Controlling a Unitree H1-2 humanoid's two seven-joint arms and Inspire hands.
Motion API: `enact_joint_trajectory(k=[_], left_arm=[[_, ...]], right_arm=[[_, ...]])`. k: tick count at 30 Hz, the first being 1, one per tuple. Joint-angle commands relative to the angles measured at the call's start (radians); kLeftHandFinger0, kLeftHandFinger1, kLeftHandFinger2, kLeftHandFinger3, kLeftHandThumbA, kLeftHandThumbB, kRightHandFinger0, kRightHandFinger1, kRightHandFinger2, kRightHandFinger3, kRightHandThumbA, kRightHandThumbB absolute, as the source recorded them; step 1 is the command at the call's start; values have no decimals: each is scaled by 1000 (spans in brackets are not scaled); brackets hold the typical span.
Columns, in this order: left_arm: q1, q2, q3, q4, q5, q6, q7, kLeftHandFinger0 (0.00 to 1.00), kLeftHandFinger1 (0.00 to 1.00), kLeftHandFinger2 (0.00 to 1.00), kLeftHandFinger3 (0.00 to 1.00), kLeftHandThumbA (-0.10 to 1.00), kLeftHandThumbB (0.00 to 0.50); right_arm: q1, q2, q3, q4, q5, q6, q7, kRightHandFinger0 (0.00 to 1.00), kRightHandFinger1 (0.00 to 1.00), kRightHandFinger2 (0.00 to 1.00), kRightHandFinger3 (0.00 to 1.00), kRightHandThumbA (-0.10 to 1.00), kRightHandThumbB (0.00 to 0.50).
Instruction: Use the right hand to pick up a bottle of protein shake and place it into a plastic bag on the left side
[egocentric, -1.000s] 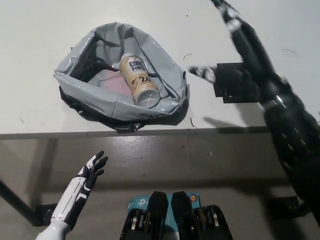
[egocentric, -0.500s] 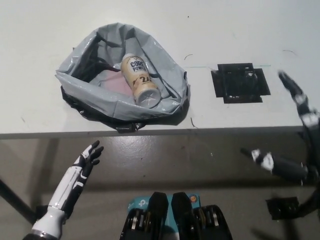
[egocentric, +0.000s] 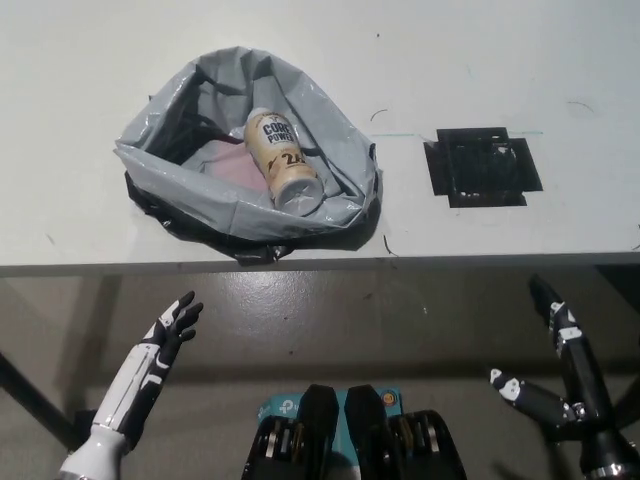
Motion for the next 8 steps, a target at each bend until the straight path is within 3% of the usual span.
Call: enact_joint_trajectory(k=[1, 8], left_arm=[[-17, 4, 7, -30, -34, 3, -16, 1000, 1000, 1000, 1000, 1000, 314], [-38, 7, 3, -8, -48, 16, -27, 1000, 1000, 1000, 1000, 1000, 302]], right_arm=[[-26, 2, -11, 36, 45, -80, 33, 1000, 1000, 1000, 1000, 805, 220], [-45, 13, -10, 100, 34, -97, 32, 1000, 1000, 1000, 1000, 775, 204]])
